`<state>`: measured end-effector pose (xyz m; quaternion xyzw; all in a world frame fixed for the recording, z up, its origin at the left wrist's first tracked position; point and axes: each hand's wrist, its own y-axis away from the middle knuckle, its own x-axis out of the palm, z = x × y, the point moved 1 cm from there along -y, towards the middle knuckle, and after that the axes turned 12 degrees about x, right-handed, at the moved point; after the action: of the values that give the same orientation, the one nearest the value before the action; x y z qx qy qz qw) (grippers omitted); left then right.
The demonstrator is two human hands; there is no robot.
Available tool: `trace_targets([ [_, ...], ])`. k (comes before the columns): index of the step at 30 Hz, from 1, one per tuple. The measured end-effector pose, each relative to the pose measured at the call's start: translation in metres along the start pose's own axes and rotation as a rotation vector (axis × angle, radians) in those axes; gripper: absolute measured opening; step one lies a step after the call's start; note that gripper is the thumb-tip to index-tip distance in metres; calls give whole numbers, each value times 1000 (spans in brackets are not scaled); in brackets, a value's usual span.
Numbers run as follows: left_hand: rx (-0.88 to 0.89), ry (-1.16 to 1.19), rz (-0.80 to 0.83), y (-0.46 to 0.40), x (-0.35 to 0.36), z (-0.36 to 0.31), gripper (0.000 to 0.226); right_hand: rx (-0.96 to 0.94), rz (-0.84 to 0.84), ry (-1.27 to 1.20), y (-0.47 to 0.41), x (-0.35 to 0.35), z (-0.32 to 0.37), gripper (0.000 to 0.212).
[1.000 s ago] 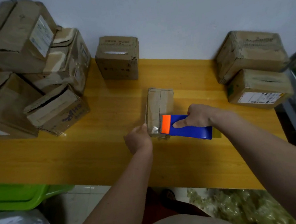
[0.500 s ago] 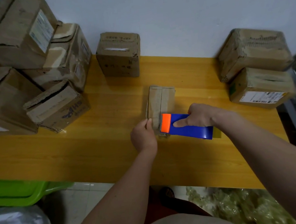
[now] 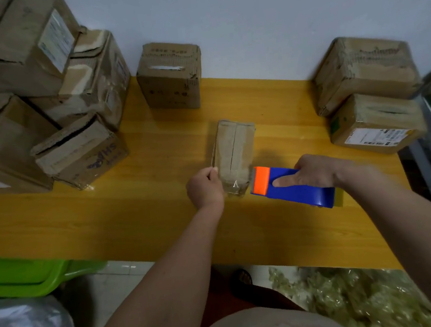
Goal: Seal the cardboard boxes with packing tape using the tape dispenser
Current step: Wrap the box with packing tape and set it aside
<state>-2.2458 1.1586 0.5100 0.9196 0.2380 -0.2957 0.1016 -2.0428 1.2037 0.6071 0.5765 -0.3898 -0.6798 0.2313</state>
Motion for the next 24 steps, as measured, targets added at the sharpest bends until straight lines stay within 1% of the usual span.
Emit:
trace_targets([
  [3, 0, 79, 8, -2, -3, 3, 19, -5, -37, -15, -6, 8, 3, 59],
  [5, 28, 64, 32, -2, -6, 5, 21, -13, -35, -30, -10, 10, 3, 59],
  [6, 76, -16, 47, 0, -8, 5, 26, -20, -35, -38, -12, 11, 1, 59],
  [7, 169, -129, 56, 1, -9, 6, 33, -26, -36, -47, -13, 11, 0, 59],
  [8, 310, -234, 85, 5, -9, 7, 44, -32, -40, -55, -13, 12, -3, 59],
  [9, 479, -299, 159, 10, -8, 7, 58, -39, -46, -62, -14, 12, -5, 59],
  [10, 649, -347, 280, 17, -6, 8, 69, -45, -53, -69, -15, 12, -6, 59],
  [11, 799, -421, 413, 23, -4, 10, 76, -51, -57, -78, -16, 13, -7, 59],
  [12, 908, -533, 516, 28, -2, 14, 79, -55, -53, -89, -17, 14, -7, 59],
  [13, 967, -645, 566, 29, 0, 18, 82, -60, -42, -102, -17, 16, -7, 58],
  [14, 976, -723, 585, 28, 1, 21, 84, -65, -30, -111, -17, 17, -7, 57],
  [16, 938, -785, 602, 24, 0, 22, 90, -69, -10, -102, -16, 16, -11, 56],
  [20, 893, -840, 629, 23, 0, 23, 104, -68, 59, -79, -8, 9, -29, 55],
  [24, 883, -825, 612, 23, 1, 22, 105, -65, 82, -98, -2, 10, -39, 49],
])
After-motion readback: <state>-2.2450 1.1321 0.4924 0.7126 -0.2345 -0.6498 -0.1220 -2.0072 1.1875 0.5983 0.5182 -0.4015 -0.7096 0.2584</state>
